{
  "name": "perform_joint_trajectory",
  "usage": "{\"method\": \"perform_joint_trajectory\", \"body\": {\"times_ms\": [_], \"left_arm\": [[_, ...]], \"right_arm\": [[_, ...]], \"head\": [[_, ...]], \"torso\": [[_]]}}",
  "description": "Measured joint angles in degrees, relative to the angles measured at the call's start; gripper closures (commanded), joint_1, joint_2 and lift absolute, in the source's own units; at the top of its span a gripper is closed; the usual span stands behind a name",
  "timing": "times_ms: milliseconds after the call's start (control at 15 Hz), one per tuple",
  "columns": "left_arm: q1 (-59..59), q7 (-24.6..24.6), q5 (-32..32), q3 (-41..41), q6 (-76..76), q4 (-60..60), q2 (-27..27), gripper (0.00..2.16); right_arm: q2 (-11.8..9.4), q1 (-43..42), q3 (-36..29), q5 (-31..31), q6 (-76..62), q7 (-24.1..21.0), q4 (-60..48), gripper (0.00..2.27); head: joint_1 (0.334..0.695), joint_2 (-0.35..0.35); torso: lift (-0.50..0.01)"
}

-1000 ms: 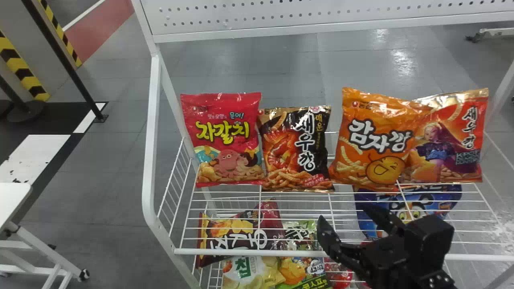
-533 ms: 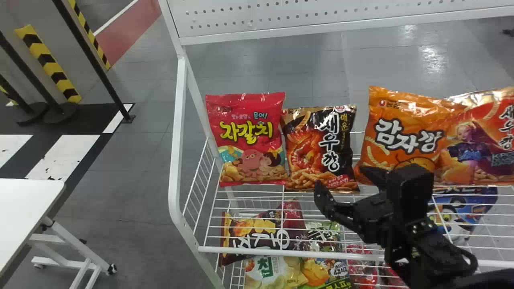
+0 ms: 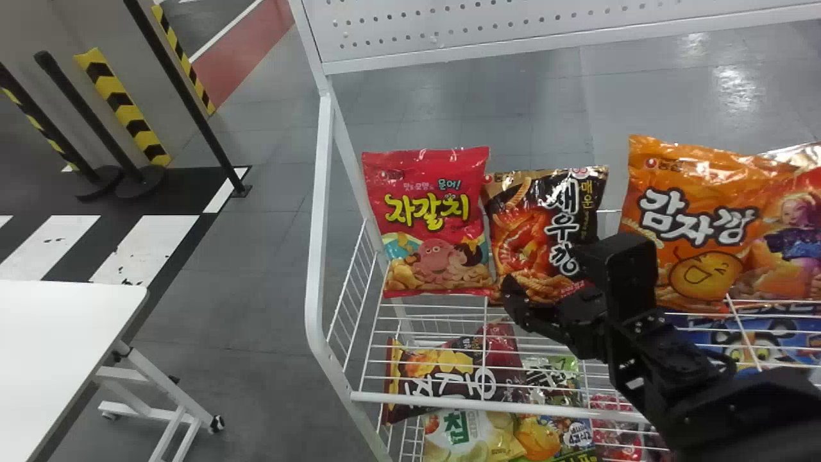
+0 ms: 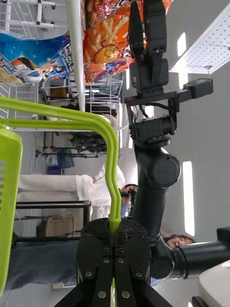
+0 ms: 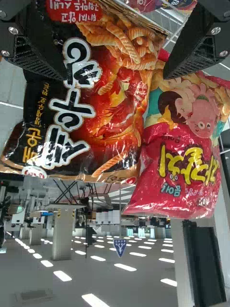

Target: Hold basket handle with left hand then pick spicy shrimp crackers with right hand and place into basket

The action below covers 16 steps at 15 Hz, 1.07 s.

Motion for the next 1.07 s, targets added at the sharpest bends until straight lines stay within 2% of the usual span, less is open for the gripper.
{"method": "perform_joint_trajectory", "body": {"times_ms": [200, 267, 400, 533, 667, 733, 867, 1067], "left_arm": [[0.0, 0.0, 0.0, 0.0, -0.2, 0.1, 0.0, 2.13], [0.0, 0.0, 0.0, 0.0, -0.2, 0.1, 0.0, 2.13], [0.0, 0.0, 0.0, 0.1, -0.2, 0.2, 0.0, 2.13], [0.0, 0.0, 0.0, 0.1, -0.2, 0.2, 0.0, 2.13], [0.0, 0.0, 0.0, 0.1, -0.2, 0.2, 0.0, 2.13], [0.0, 0.0, 0.0, 0.1, -0.1, 0.2, 0.0, 2.13], [0.0, 0.0, 0.0, 0.1, -0.1, 0.3, 0.0, 2.13], [0.0, 0.0, 0.0, 0.1, -0.1, 0.4, 0.0, 2.13]], "right_arm": [[0.0, -2.6, 0.7, 0.2, -2.6, -1.4, 4.5, 0.12], [0.0, -3.0, 0.8, 0.2, -3.2, -1.8, 5.3, 0.27], [0.0, -3.4, 1.0, 0.4, -3.6, -2.2, 5.9, 0.86], [0.0, -3.4, 1.1, 1.0, -3.6, -1.9, 5.9, 1.67], [0.0, -3.3, 1.0, 1.1, -2.6, -1.3, 5.4, 2.01], [0.0, -3.0, 1.0, 1.1, -2.1, -1.2, 5.1, 2.02], [0.0, -2.5, 0.8, 1.3, -1.7, -1.2, 4.0, 2.22], [0.0, -0.9, 0.6, 3.2, -0.2, -1.3, 1.0, 2.22]], "head": [[0.695, 0.285], [0.695, 0.282], [0.695, 0.282], [0.695, 0.283], [0.695, 0.285], [0.695, 0.286], [0.695, 0.286], [0.695, 0.283]], "torso": [[-0.010], [-0.010], [-0.010], [-0.010], [-0.010], [-0.010], [-0.010], [-0.010]]}}
